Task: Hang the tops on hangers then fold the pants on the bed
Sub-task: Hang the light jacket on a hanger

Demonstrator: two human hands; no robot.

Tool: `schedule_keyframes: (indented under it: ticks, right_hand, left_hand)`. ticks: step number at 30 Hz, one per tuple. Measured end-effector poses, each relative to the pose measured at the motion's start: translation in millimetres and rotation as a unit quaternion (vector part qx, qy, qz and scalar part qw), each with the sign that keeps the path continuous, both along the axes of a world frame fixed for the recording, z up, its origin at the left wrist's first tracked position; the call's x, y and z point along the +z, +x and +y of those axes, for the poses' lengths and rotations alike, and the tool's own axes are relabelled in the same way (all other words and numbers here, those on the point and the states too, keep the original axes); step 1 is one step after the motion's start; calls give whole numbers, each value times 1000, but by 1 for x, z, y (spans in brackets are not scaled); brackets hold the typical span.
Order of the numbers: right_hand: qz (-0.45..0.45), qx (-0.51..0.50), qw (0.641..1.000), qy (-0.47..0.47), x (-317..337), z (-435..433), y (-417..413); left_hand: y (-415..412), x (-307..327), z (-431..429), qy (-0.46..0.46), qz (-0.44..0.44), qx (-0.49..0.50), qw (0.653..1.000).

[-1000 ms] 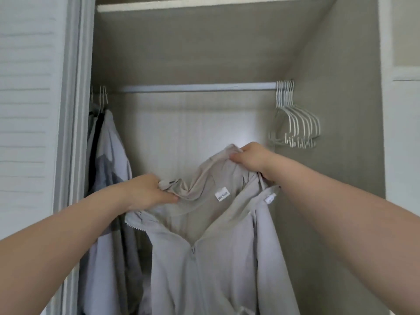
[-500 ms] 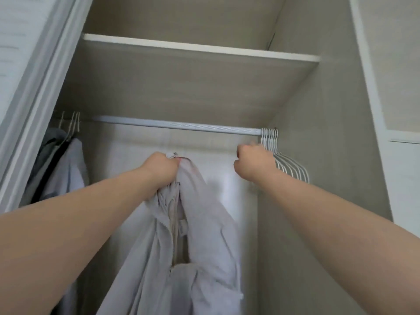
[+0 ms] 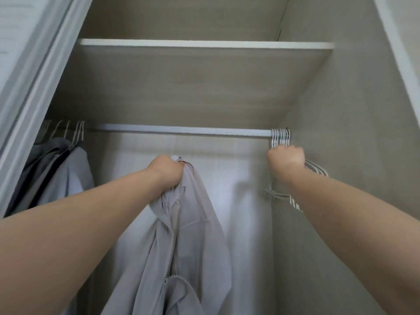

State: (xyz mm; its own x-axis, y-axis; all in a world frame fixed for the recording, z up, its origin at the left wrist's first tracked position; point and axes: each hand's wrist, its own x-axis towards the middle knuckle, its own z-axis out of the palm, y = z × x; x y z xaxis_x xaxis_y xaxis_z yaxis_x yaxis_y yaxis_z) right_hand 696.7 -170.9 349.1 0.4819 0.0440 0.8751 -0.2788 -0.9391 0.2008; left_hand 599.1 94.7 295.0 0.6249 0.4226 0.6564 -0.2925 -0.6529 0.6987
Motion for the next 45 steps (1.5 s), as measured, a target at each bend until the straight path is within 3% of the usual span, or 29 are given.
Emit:
schedule_keyframes:
  ticks: [6, 13, 19, 24, 30, 40, 43, 45]
  right_hand:
    - [-11, 50, 996, 74, 12, -4, 10]
    - [-59, 84, 991, 88, 26, -5, 4]
    - [-27, 235, 946, 220, 34, 4, -31]
    - [-18, 384, 869, 313, 10, 7, -79]
    - [-24, 537, 710, 456, -77, -16, -146]
    - [29, 626, 492, 605, -241, -110, -297]
    - [12, 633, 461, 622, -273, -152, -328]
    - [16, 607, 483, 631, -286, -183, -338]
  left_hand:
    - [5, -6, 12, -8, 6, 25, 1000]
    - [0, -12, 18, -32, 2, 21, 999]
    - [-19, -6, 9, -69, -37, -14, 997]
    - [-46, -9, -11, -94, -82, -49, 991]
    - [-84, -25, -42, -144, -112, -115, 977]
    - [-131, -99, -116, -173, -36, -210, 962]
    - [-143, -126, -139, -180, -1, -230, 956]
    - [-153, -148, -157, -176, 29, -232, 956]
